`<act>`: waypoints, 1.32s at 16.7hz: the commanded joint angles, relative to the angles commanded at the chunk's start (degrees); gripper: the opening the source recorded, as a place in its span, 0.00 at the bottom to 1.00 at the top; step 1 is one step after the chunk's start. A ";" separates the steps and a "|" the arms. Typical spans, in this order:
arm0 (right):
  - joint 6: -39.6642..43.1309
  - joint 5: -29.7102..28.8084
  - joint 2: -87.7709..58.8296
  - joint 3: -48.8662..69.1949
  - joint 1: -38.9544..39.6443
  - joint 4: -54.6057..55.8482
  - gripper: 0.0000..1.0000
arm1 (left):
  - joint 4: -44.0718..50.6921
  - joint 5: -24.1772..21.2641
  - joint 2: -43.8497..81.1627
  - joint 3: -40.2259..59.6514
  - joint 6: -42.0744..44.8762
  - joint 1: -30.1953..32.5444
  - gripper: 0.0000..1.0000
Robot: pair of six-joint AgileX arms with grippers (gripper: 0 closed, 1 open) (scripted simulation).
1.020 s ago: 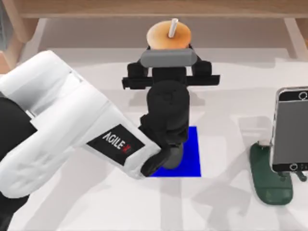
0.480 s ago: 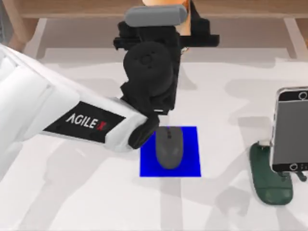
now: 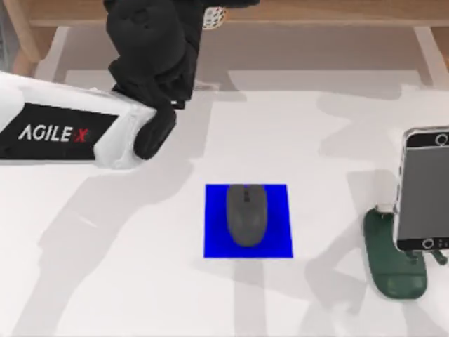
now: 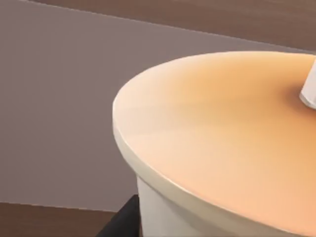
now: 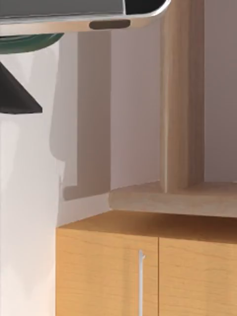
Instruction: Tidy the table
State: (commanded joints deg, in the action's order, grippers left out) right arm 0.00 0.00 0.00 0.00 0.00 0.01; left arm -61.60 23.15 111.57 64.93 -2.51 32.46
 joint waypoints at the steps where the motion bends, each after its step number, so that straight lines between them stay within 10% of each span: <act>1: 0.00 0.00 0.00 0.00 0.00 0.00 1.00 | 1.49 -0.96 -0.58 0.37 0.08 -1.59 0.00; 22: 0.00 0.00 0.00 0.00 0.00 0.00 1.00 | 27.45 -9.29 3.38 16.31 2.60 -15.69 0.00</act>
State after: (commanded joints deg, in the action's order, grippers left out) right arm 0.00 0.00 0.00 0.00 0.00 0.01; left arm -34.14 13.86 114.94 81.24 0.09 16.77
